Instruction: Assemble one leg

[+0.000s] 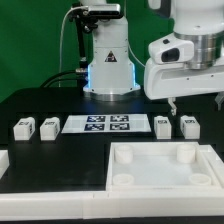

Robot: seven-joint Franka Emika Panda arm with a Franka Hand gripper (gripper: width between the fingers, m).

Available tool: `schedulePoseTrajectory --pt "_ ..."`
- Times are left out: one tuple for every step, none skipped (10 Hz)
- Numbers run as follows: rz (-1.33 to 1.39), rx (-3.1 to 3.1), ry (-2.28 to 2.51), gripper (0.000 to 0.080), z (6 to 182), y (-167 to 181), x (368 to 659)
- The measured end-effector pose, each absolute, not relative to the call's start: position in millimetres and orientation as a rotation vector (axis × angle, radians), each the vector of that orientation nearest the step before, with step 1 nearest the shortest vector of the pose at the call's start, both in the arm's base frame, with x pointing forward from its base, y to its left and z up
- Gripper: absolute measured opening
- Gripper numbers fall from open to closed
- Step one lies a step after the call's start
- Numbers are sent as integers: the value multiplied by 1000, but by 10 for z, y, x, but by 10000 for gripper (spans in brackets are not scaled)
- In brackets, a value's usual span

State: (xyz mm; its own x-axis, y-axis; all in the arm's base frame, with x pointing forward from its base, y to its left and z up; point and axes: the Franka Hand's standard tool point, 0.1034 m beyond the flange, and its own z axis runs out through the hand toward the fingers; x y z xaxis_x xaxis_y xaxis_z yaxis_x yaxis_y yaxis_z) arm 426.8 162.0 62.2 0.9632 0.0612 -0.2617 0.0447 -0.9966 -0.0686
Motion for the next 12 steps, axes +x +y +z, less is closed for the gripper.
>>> schedulePoseTrajectory --pt "544 -3035 -57 649 578 1632 4240" --pt "766 -2970 20 649 558 1625 4183" --pt "925 -2912 57 649 539 1608 4227" --pt "963 -2894 50 649 514 1617 4296" --pt "1153 -2834 31 649 549 1594 4180" --pt "1234 -2798 28 649 516 1598 4210" --pt "1251 -2791 52 649 476 1614 4214" --pt "1264 -2795 127 649 402 1631 4116" --pt "1307 -2789 184 649 343 1645 3980" --pt "1341 -2787 231 649 283 1666 3857" --pt "1348 -2790 226 649 242 1678 3793" --pt "1345 -2793 226 649 213 1679 3758"
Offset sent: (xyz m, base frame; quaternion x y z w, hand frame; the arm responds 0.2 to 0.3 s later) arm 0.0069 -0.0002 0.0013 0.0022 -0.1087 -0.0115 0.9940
